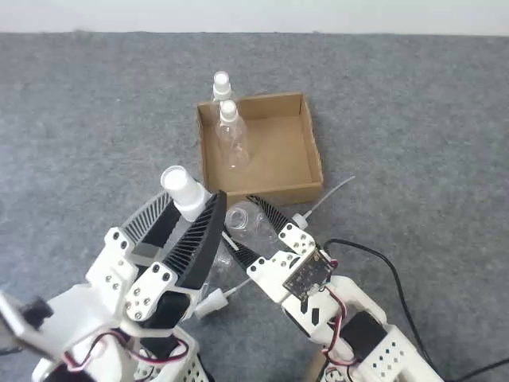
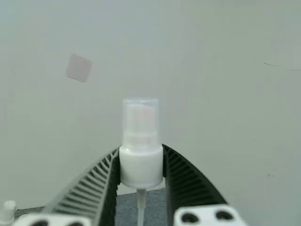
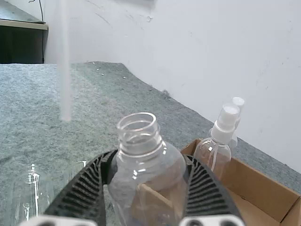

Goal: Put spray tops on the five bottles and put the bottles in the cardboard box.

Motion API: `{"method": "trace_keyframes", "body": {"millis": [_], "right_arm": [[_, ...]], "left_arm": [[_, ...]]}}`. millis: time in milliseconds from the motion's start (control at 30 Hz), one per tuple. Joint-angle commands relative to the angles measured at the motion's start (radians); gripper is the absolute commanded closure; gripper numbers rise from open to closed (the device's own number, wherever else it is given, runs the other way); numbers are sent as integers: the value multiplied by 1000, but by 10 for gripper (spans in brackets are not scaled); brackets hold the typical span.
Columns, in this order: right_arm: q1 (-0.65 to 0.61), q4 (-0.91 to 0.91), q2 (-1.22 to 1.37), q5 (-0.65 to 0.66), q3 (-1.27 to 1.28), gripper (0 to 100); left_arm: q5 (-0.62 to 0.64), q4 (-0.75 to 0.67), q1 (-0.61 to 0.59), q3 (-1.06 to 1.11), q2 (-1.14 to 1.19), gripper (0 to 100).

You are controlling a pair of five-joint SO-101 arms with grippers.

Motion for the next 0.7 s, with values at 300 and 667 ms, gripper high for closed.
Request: {"method": "trace_keyframes", "body": {"millis": [300,667], "right_arm": [[25,-21,-12,20,23,972],[25,-19,-10,20,23,972]], "left_arm": [[-48,43,-3,30,-17,988],[-51,38,-5,31,-17,988]]}}
